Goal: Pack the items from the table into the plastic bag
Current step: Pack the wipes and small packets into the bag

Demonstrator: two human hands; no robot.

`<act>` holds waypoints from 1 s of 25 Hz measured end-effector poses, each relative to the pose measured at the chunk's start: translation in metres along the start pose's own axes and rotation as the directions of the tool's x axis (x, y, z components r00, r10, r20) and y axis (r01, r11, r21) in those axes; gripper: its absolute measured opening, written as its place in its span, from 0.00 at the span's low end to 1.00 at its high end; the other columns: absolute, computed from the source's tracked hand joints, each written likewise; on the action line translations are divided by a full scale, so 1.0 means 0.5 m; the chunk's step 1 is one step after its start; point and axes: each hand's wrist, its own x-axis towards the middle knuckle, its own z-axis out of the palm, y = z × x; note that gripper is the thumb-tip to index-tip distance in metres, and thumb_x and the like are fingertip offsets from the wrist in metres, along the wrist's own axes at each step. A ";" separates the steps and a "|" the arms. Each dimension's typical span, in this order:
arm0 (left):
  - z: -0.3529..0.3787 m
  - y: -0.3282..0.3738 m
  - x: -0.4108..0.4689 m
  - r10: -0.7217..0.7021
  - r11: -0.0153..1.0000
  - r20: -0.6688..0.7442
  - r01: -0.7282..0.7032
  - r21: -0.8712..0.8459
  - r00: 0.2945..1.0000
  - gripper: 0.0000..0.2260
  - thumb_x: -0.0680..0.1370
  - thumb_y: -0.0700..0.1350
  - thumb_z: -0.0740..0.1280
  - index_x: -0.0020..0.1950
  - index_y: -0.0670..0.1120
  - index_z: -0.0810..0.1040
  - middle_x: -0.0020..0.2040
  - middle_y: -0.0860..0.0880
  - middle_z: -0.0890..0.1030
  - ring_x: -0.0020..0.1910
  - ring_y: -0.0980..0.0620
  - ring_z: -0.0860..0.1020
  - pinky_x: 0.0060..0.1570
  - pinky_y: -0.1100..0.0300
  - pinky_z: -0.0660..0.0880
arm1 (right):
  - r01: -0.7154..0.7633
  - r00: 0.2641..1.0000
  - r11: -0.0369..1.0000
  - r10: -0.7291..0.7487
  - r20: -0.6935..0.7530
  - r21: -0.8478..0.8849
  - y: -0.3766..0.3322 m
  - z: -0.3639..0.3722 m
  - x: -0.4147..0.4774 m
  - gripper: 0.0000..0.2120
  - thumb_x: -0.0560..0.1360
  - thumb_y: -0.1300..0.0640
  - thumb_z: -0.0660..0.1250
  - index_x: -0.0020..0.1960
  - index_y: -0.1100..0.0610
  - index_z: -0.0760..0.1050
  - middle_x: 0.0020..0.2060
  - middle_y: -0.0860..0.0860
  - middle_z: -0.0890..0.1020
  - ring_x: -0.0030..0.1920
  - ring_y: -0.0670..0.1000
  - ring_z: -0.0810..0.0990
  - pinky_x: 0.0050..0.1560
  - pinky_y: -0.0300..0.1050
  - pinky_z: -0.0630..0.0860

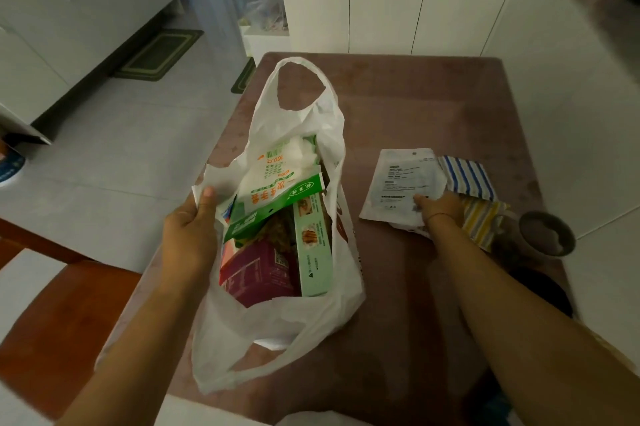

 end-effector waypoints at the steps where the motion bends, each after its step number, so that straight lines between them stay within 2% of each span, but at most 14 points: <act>1: 0.002 0.001 0.001 0.000 1.000 0.001 0.000 0.006 1.000 0.14 0.77 0.60 0.56 0.48 0.55 0.77 0.41 0.50 0.83 0.35 0.46 0.83 0.37 0.49 0.80 | 0.034 0.999 0.998 -0.034 -0.001 -0.058 0.004 -0.010 -0.002 0.20 0.74 0.55 0.69 0.62 0.64 0.74 0.59 0.62 0.79 0.57 0.63 0.78 0.54 0.54 0.77; 3: 0.006 0.002 0.001 0.003 1.000 0.015 -0.003 0.010 1.000 0.14 0.77 0.60 0.56 0.51 0.55 0.77 0.42 0.51 0.83 0.37 0.46 0.83 0.36 0.49 0.79 | 0.059 0.998 0.984 -0.063 -0.021 -0.170 0.013 -0.029 -0.017 0.17 0.78 0.54 0.62 0.60 0.65 0.74 0.57 0.63 0.79 0.55 0.63 0.78 0.48 0.50 0.74; 5: 0.004 0.001 0.002 0.006 1.000 0.022 -0.006 0.001 1.000 0.16 0.77 0.60 0.56 0.55 0.54 0.77 0.43 0.51 0.83 0.37 0.46 0.83 0.35 0.50 0.79 | 0.090 0.986 0.965 -0.121 -0.115 -0.245 0.018 -0.050 -0.048 0.17 0.81 0.53 0.56 0.57 0.65 0.75 0.54 0.64 0.80 0.53 0.63 0.78 0.46 0.48 0.71; 8: -0.005 -0.002 0.004 0.008 1.000 0.024 -0.007 -0.016 1.000 0.18 0.77 0.61 0.56 0.57 0.53 0.77 0.43 0.51 0.83 0.38 0.46 0.83 0.39 0.47 0.80 | 0.261 0.928 0.944 -0.303 -0.218 -0.201 0.001 -0.087 -0.121 0.17 0.81 0.55 0.55 0.59 0.65 0.74 0.56 0.64 0.79 0.56 0.63 0.77 0.54 0.52 0.75; 9: -0.009 -0.002 0.004 0.007 1.000 0.026 -0.007 -0.027 1.000 0.18 0.77 0.60 0.56 0.57 0.53 0.77 0.43 0.51 0.83 0.37 0.46 0.83 0.39 0.48 0.80 | 0.334 0.907 0.932 -0.359 -0.222 -0.140 -0.016 -0.107 -0.148 0.17 0.81 0.55 0.56 0.60 0.66 0.73 0.56 0.64 0.79 0.56 0.63 0.77 0.57 0.55 0.76; 11: -0.019 0.001 0.004 0.005 0.998 0.037 -0.003 -0.070 0.999 0.16 0.77 0.60 0.57 0.52 0.53 0.78 0.41 0.50 0.84 0.34 0.47 0.84 0.36 0.50 0.80 | 0.456 0.871 0.887 -0.429 -0.238 0.068 -0.070 -0.152 -0.205 0.15 0.81 0.54 0.57 0.57 0.65 0.74 0.52 0.62 0.80 0.52 0.61 0.80 0.53 0.57 0.77; 13: -0.026 0.005 0.005 -0.001 0.995 0.049 0.006 -0.100 0.999 0.15 0.77 0.60 0.57 0.49 0.53 0.78 0.40 0.50 0.84 0.32 0.49 0.84 0.32 0.52 0.79 | 0.529 0.846 0.790 -0.466 -0.258 0.309 -0.142 -0.195 -0.273 0.11 0.80 0.53 0.59 0.55 0.58 0.76 0.48 0.53 0.82 0.48 0.51 0.81 0.48 0.48 0.79; 15: -0.035 0.010 0.006 -0.005 0.991 0.051 0.011 -0.133 0.999 0.14 0.77 0.59 0.58 0.48 0.52 0.78 0.39 0.51 0.84 0.32 0.50 0.83 0.27 0.56 0.78 | 0.560 0.819 0.641 -0.523 -0.234 0.526 -0.203 -0.214 -0.348 0.06 0.79 0.55 0.61 0.50 0.49 0.76 0.43 0.44 0.81 0.41 0.38 0.82 0.40 0.35 0.79; 16: -0.038 0.012 0.007 0.001 0.988 0.054 0.007 -0.154 0.999 0.14 0.77 0.59 0.58 0.49 0.52 0.78 0.39 0.51 0.84 0.32 0.50 0.83 0.25 0.57 0.78 | 0.549 0.811 0.609 -0.555 -0.186 0.572 -0.223 -0.211 -0.381 0.07 0.79 0.57 0.61 0.48 0.47 0.75 0.41 0.41 0.81 0.37 0.35 0.81 0.36 0.31 0.77; 17: -0.041 0.013 0.009 0.010 0.985 0.055 -0.001 -0.171 0.998 0.14 0.77 0.58 0.59 0.49 0.51 0.78 0.39 0.51 0.84 0.32 0.50 0.84 0.25 0.57 0.78 | 0.532 0.805 0.630 -0.584 -0.106 0.566 -0.235 -0.198 -0.412 0.08 0.79 0.58 0.61 0.47 0.47 0.75 0.40 0.41 0.80 0.36 0.36 0.81 0.34 0.29 0.76; 19: -0.046 0.014 0.011 0.025 0.982 0.055 -0.014 -0.186 0.998 0.13 0.78 0.57 0.59 0.49 0.52 0.79 0.41 0.50 0.84 0.33 0.49 0.84 0.28 0.54 0.79 | 0.532 0.783 0.746 -0.613 0.103 0.400 -0.231 -0.145 -0.459 0.07 0.80 0.59 0.59 0.51 0.51 0.75 0.42 0.47 0.82 0.38 0.42 0.81 0.33 0.32 0.75; 20: -0.048 0.016 0.011 0.032 0.981 0.052 -0.021 -0.192 0.998 0.13 0.78 0.57 0.59 0.49 0.52 0.79 0.41 0.50 0.84 0.34 0.49 0.84 0.30 0.53 0.80 | 0.552 0.755 0.789 -0.610 0.239 0.269 -0.222 -0.114 -0.479 0.08 0.80 0.59 0.58 0.55 0.55 0.74 0.45 0.51 0.82 0.41 0.48 0.81 0.37 0.36 0.75; 22: -0.049 0.018 0.009 0.067 0.979 0.052 -0.056 -0.196 0.996 0.13 0.78 0.56 0.59 0.47 0.52 0.79 0.40 0.50 0.84 0.36 0.48 0.84 0.33 0.54 0.79 | 0.617 0.660 0.785 -0.550 0.511 0.049 -0.210 -0.052 -0.513 0.16 0.80 0.58 0.57 0.66 0.59 0.68 0.55 0.56 0.80 0.51 0.54 0.79 0.48 0.42 0.75; 25: -0.043 0.020 -0.001 0.098 0.984 0.070 -0.086 -0.157 0.993 0.14 0.78 0.57 0.57 0.46 0.53 0.79 0.42 0.50 0.84 0.39 0.48 0.83 0.37 0.54 0.78 | 0.642 0.547 0.766 -0.443 0.710 -0.016 -0.215 0.022 -0.538 0.19 0.79 0.59 0.57 0.70 0.59 0.65 0.65 0.57 0.75 0.63 0.57 0.74 0.63 0.48 0.73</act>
